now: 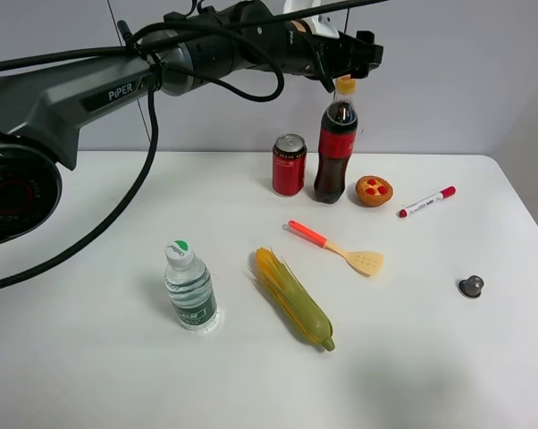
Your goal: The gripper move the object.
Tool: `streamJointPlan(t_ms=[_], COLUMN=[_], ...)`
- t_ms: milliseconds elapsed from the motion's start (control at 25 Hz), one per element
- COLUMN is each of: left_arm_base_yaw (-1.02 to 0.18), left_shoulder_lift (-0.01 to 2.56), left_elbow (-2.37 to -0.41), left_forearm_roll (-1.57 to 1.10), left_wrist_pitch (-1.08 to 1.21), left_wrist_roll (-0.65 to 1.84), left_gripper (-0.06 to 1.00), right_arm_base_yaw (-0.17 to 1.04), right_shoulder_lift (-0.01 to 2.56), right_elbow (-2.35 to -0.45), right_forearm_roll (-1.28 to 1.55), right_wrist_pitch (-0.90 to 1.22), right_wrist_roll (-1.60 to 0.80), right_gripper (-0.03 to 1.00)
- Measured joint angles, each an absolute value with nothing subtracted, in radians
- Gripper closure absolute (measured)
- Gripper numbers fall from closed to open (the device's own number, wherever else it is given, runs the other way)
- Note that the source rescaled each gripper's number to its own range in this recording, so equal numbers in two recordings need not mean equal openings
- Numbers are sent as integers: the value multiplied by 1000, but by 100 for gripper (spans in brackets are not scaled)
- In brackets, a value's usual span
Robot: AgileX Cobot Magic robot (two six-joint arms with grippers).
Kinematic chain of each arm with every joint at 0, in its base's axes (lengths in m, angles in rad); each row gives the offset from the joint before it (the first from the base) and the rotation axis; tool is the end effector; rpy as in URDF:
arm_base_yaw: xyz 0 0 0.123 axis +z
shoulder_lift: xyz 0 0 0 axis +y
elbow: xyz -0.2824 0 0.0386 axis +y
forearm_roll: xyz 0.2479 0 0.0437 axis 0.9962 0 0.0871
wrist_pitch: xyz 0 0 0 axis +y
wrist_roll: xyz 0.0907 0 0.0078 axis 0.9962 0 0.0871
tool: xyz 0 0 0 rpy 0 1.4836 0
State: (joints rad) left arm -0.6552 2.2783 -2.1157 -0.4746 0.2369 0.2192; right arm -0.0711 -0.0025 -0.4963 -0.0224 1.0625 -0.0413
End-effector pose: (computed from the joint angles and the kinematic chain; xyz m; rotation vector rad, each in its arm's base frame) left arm 0.4312 -0.3437 0.2898 0.4670 1.8616 -0.7159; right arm -0.0050 -0.0014 0.2760 0.0316 2.0482 -0.0969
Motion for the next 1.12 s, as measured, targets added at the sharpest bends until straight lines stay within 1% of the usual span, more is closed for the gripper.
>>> streamJointPlan(t_ms=[160, 240, 320, 360, 440, 600, 920, 1120], left_arm_base_yaw=[-655, -655, -655, -655, -655, -655, -669, -671], left_shoulder_lift=[2277, 2275, 2265, 2256, 2234, 2171, 2044, 1894], left_elbow=[-2116, -2116, -2116, -2116, -2116, -2116, -2116, -2116], left_forearm_roll=[-475, -475, -475, -473, -467, -456, -383, -295], left_wrist_pitch=[238, 238, 237, 237, 249, 336, 378, 520], left_wrist_roll=[219, 219, 219, 219, 219, 219, 219, 190], left_gripper=[30, 22, 6, 1, -3, -4, -5, -5], right_arm_base_yaw=[-71, -71, -71, -71, -71, -71, -71, -71], right_shoulder_lift=[-2, -2, -2, -2, -2, -2, -2, -2], right_elbow=[-496, -496, -496, -496, -496, -496, -496, -496], right_forearm_roll=[-22, -22, -22, -22, -22, -22, -22, -22], right_wrist_pitch=[1062, 1062, 1062, 1062, 1062, 1062, 1062, 1062], right_wrist_roll=[-41, -41, -41, -41, -41, -41, -41, -41], right_gripper=[-3, -3, -3, -3, -3, -3, -3, -3])
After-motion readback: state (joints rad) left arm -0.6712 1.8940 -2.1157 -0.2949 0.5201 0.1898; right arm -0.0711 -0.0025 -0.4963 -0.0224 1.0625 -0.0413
